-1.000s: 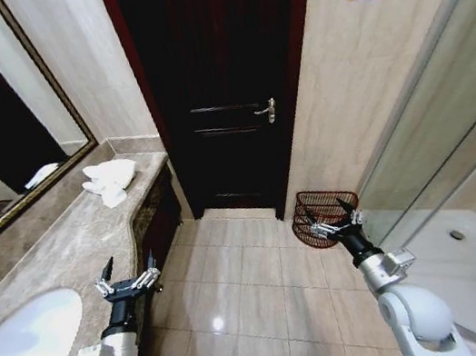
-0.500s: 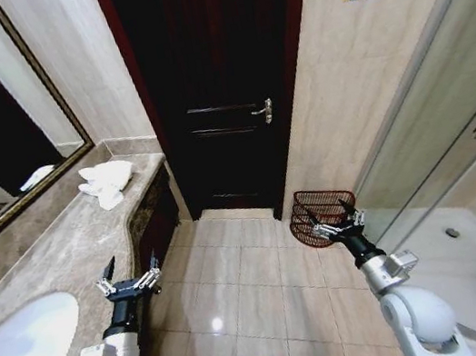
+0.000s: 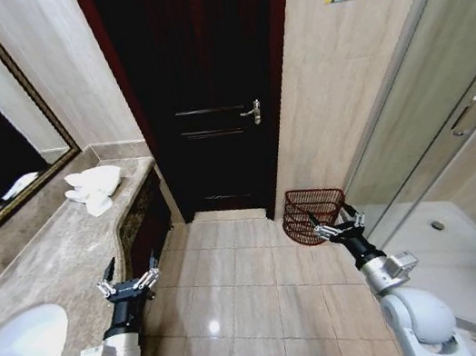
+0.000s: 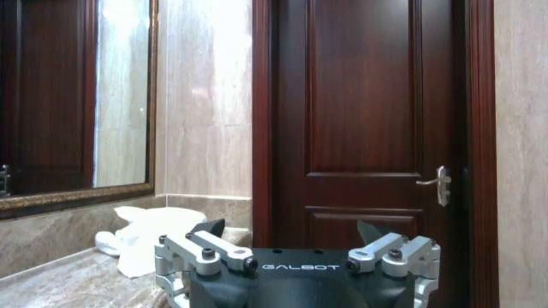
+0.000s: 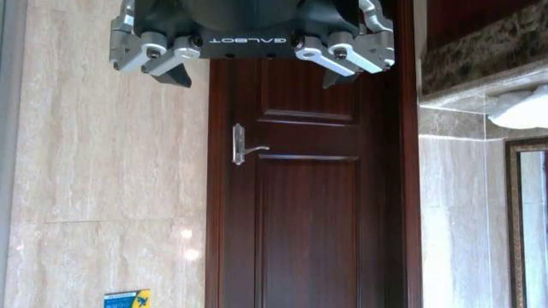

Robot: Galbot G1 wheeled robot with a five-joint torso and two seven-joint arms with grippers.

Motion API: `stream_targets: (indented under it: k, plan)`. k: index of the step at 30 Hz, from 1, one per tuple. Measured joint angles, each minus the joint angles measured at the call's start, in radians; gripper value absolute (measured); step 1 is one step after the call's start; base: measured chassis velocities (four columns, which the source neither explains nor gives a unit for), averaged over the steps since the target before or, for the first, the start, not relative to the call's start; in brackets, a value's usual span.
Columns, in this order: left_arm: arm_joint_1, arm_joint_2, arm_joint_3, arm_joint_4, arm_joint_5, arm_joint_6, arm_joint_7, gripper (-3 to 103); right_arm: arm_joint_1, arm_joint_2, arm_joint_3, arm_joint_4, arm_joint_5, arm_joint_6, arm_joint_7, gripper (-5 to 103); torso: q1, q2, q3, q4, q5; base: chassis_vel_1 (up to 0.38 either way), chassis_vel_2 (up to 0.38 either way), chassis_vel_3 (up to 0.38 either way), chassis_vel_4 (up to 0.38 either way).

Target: Discard the used towel into the hamper.

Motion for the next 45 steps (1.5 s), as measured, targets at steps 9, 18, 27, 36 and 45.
stream_targets:
  k: [9,18,27,36,45]
  plan:
    - [0.005,-0.006,0.001,0.016,0.001,-0.014,0.004,100,-0.001,-0.001,-0.001,-0.007,-0.004,0.001,-0.005,100,0.0,0.0,0.0,0.0001,0.0,0.013,0.017,0.019,0.015]
    - [0.011,-0.008,-0.001,0.021,0.002,-0.025,0.007,100,0.007,-0.006,-0.002,-0.006,-0.007,-0.007,-0.016,100,0.0,0.0,0.0,0.0,0.0,0.068,0.071,0.069,0.064]
    - [0.009,-0.01,0.002,0.022,0.01,-0.043,0.002,100,0.015,-0.005,0.001,-0.013,-0.011,-0.007,-0.027,100,0.0,0.0,0.0,0.0,0.0,0.059,0.07,0.07,0.066]
    - [0.006,-0.01,0.001,0.024,0.012,-0.054,0.001,100,0.015,-0.003,0.002,-0.009,-0.017,-0.008,-0.035,100,0.0,0.0,0.0,0.0,0.0,-0.041,0.051,0.048,-0.039]
    - [0.009,-0.011,0.001,0.032,0.02,-0.058,0.007,100,0.016,-0.002,0.0,-0.009,-0.022,-0.003,-0.035,100,0.001,0.0,0.0,0.0001,0.0002,-0.141,0.162,0.175,-0.169]
